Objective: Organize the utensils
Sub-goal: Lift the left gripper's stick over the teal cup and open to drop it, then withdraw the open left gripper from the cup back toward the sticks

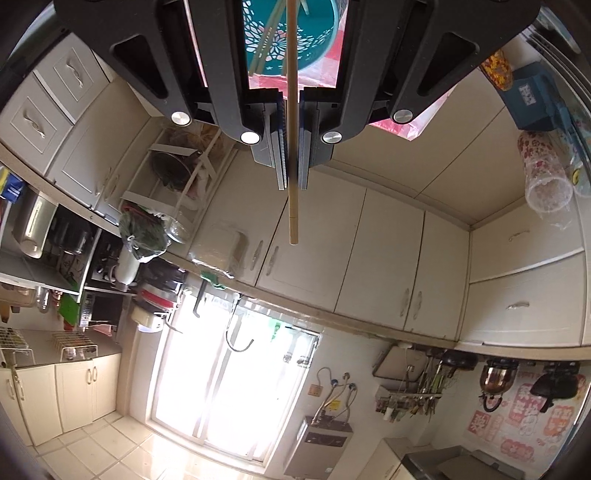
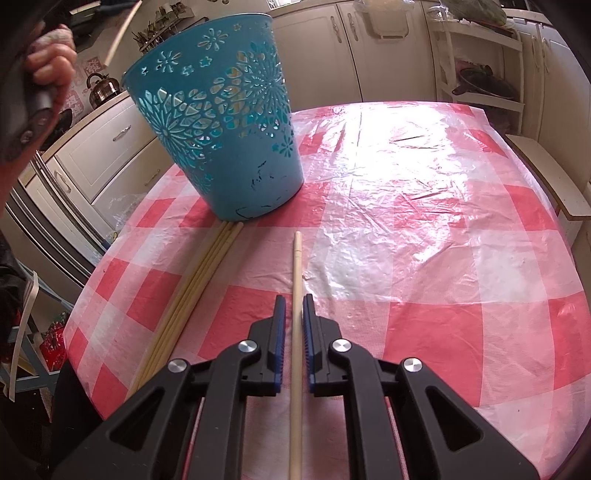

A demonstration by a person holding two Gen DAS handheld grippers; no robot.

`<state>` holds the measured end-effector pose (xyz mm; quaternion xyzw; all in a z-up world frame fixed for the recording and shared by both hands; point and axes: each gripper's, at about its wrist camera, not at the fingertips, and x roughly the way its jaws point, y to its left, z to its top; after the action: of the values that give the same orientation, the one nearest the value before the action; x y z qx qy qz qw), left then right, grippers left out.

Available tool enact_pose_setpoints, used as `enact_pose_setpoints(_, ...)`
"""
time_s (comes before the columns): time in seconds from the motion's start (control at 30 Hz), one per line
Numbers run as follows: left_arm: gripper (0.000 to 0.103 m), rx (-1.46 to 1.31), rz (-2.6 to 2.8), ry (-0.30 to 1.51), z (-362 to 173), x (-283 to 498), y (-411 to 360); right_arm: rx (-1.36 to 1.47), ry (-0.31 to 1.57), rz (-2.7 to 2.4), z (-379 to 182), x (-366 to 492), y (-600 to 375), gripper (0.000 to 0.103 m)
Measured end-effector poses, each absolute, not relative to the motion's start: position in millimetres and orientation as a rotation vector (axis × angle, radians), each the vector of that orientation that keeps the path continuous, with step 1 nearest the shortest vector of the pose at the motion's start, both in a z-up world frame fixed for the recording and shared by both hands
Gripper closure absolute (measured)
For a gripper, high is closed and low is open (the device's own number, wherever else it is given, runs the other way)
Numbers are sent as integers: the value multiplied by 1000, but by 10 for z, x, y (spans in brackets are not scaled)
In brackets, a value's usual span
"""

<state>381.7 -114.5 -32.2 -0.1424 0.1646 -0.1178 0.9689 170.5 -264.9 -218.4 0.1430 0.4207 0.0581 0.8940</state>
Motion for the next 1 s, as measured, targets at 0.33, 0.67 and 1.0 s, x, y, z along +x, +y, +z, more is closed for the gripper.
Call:
enact_pose_setpoints(0.33, 98, -293, -203, 367, -772, 3949, -1203, 337, 875, 140, -2196, 1719, -2697, 93)
enact_pose_setpoints(0.67, 98, -214, -209, 445, -1106, 3755, -1259, 337, 874, 139, -2191, 1720, -2704, 93)
enact_pose_setpoints(1.0, 64, -115, -218, 483, -997, 3321, -1067, 327, 873, 134, -2187, 1717, -2685, 93)
